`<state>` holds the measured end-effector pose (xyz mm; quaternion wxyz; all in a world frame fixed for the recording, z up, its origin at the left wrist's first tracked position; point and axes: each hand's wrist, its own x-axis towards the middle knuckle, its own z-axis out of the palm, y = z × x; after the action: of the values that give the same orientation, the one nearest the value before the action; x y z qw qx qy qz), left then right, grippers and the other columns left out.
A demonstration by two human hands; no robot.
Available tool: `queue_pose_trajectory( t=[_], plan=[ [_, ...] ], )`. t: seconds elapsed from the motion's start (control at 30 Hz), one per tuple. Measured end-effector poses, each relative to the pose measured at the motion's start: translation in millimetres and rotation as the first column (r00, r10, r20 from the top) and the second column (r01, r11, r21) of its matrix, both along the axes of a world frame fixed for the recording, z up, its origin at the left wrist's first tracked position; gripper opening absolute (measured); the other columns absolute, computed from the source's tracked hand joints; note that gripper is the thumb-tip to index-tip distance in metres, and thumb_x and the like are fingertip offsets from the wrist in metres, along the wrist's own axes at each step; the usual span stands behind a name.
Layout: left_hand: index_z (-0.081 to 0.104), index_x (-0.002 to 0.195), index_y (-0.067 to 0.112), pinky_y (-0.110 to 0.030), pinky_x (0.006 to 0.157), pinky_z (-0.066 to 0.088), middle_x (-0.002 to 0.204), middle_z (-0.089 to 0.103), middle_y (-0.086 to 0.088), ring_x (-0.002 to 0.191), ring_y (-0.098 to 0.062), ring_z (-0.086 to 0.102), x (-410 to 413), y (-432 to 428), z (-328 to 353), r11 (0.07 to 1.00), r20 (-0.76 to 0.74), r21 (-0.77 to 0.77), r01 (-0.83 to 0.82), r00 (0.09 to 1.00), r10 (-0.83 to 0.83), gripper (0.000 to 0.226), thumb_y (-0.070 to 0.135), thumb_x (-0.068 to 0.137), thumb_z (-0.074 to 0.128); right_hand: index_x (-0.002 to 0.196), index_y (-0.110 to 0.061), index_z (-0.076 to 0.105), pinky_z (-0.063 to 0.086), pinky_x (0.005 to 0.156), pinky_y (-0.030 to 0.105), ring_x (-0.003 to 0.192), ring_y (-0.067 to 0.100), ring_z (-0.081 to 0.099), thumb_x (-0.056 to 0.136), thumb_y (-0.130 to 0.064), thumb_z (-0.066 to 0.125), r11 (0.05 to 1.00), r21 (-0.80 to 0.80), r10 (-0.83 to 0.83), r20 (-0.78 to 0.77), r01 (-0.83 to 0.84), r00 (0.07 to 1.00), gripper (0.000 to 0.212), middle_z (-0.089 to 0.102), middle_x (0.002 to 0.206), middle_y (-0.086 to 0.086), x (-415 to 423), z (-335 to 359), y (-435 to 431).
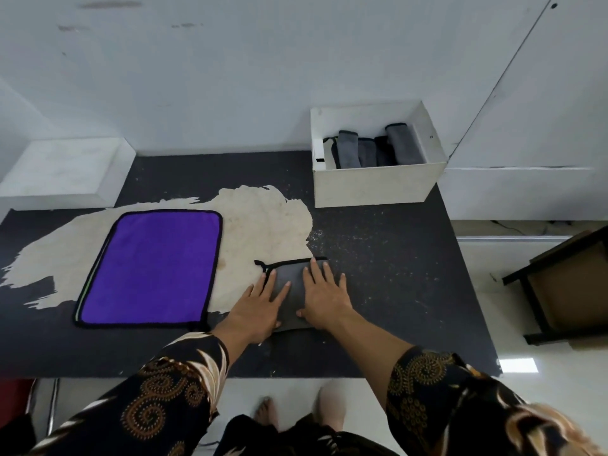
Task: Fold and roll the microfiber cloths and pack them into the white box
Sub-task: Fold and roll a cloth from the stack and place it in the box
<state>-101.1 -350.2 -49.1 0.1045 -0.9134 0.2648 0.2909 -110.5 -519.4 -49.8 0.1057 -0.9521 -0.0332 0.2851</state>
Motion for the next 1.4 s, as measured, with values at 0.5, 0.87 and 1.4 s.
queue_pose_trajectory(
  t=[0.5,0.87,1.4],
  plan=[
    [0.04,0.144,0.018,-0.039,0.109,0.032,0.144,0.033,-0.011,0.131,-0.029,0.033,12,-14,22,0.99,0.255,-0.109,0.094,0.965,-0.063,0.076,0.054,0.08,0.061,0.121,-0.014,0.047,0.05,0.082,0.034,0.106,0.026,0.063,0.086,-0.031,0.07,0.682,0.274,-0.687,-0.077,0.678,0.722,0.045,0.06,0.119,0.009,-24,6,-17],
    [0.054,0.129,0.008,-0.033,0.083,0.049,0.126,0.061,-0.008,0.114,-0.028,0.06,58,-136,32,0.769,-0.084,-0.204,-0.606,0.793,0.603,0.089,0.074,0.07,0.067,0.138,-0.013,0.047,0.049,0.093,0.037,0.117,0.028,0.059,0.09,-0.024,0.057,0.68,0.351,-0.618,-0.199,0.644,0.761,0.05,0.061,0.128,0.008,-17,9,-39],
    [0.063,0.112,0.01,-0.031,0.076,0.044,0.113,0.066,-0.009,0.106,-0.029,0.062,55,-137,25,0.624,-0.09,-0.282,-0.729,0.667,0.739,0.033,0.034,0.093,0.052,0.11,-0.017,0.048,0.05,0.081,0.039,0.101,0.031,0.063,0.09,-0.033,0.059,0.641,0.396,-0.696,-0.061,0.657,0.716,0.028,0.065,0.109,0.008,-38,13,-28]
  ],
)
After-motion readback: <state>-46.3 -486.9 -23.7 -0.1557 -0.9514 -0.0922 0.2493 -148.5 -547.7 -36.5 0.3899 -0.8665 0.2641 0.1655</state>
